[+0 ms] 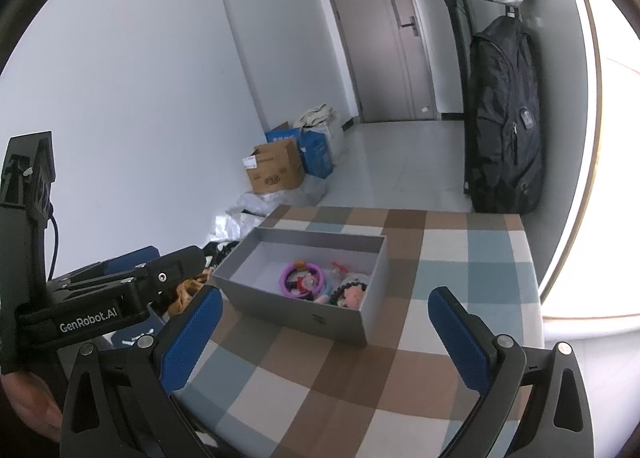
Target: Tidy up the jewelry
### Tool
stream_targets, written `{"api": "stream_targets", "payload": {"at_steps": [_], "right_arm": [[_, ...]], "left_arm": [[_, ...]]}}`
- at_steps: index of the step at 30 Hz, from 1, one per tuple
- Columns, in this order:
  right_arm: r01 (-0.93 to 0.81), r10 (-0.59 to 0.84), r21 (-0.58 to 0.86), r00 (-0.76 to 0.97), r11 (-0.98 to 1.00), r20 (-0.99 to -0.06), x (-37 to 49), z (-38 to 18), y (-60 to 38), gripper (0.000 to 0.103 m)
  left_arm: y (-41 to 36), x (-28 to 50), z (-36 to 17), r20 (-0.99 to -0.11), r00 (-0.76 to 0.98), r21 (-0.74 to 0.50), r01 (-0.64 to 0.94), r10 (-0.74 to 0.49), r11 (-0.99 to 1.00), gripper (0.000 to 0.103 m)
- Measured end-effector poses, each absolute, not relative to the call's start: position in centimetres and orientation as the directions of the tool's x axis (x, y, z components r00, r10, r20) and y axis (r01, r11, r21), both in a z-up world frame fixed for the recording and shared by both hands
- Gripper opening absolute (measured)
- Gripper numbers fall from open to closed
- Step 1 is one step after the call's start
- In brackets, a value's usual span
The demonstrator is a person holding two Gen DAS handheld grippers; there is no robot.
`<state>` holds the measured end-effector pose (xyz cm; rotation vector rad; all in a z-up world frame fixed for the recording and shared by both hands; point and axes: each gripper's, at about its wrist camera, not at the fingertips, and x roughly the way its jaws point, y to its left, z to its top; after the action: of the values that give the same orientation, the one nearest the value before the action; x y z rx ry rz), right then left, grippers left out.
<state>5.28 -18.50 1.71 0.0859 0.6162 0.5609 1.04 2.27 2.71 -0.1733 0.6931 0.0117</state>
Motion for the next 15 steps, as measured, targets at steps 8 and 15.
{"api": "stream_targets", "payload": {"at_steps": [8,15], "right_arm": [[-0.472,0.520,0.238,0.668,0.849,-0.532,5.30,1.46,-18.41,0.103],[-0.467,0.515,0.237,0.667,0.852,-0.538,5.36,1.38,-18.44,0.103]], "left_arm": [[2.29,1.08,2.71,-0.636,0.770,-0.153,-0.066,-0.048,0.986,0.081],[2.27,1.07,2.61,-0.641,0.766,-0.154,-0.072,-0.044,0.985,0.081]]}}
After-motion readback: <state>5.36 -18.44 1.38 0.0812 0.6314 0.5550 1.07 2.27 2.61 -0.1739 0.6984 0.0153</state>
